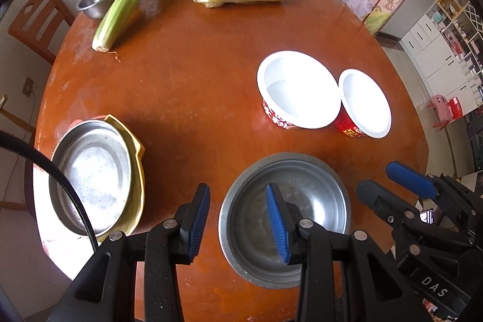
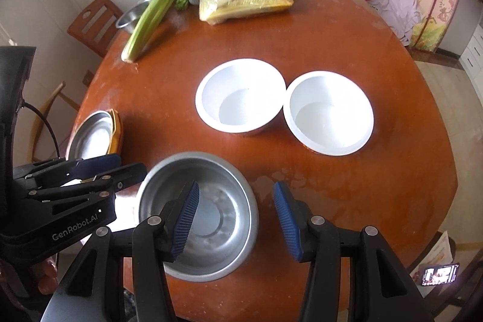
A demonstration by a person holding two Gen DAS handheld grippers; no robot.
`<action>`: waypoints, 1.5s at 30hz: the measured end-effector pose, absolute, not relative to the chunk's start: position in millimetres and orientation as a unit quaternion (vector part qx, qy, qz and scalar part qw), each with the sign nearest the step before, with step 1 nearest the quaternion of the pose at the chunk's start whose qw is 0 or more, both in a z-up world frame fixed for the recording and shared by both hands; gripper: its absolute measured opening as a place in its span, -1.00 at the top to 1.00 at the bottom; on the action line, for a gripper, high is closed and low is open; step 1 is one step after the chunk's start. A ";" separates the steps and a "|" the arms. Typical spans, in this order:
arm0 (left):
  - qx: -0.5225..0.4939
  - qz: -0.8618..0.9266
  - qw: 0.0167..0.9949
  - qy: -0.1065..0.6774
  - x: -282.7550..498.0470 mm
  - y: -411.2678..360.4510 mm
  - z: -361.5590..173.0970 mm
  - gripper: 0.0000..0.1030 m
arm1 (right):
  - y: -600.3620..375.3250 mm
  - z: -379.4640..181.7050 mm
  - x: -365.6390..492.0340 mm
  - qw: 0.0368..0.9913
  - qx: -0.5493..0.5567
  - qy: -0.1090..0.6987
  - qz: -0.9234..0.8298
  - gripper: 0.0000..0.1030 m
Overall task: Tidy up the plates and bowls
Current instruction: 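Set the steel bowl back on the table and open the left gripper, then grasp the rim of the larger red-printed white bowl with the left gripper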
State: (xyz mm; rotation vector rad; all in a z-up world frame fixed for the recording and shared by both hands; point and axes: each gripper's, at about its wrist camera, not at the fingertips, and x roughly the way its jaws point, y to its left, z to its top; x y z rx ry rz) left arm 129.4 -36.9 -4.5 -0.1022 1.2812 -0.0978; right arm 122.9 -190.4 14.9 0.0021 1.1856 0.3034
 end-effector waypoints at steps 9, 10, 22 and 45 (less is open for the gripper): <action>-0.050 -0.040 0.809 0.584 131.1 -33.6 9.1 0.25 | -191.0 26.0 123.5 0.826 0.014 0.545 0.141 -0.05; -0.050 -0.041 0.810 0.583 132.1 -33.5 10.4 0.25 | -192.2 27.6 122.8 0.828 0.016 0.543 0.140 -0.05; -0.049 -0.042 0.816 0.575 144.0 -34.8 19.4 0.25 | -203.6 34.5 129.1 0.834 0.047 0.533 0.132 -0.05; -0.038 -0.052 0.802 0.594 210.9 -43.6 -6.4 0.24 | -200.3 -18.8 179.8 0.787 0.115 0.595 0.114 -0.05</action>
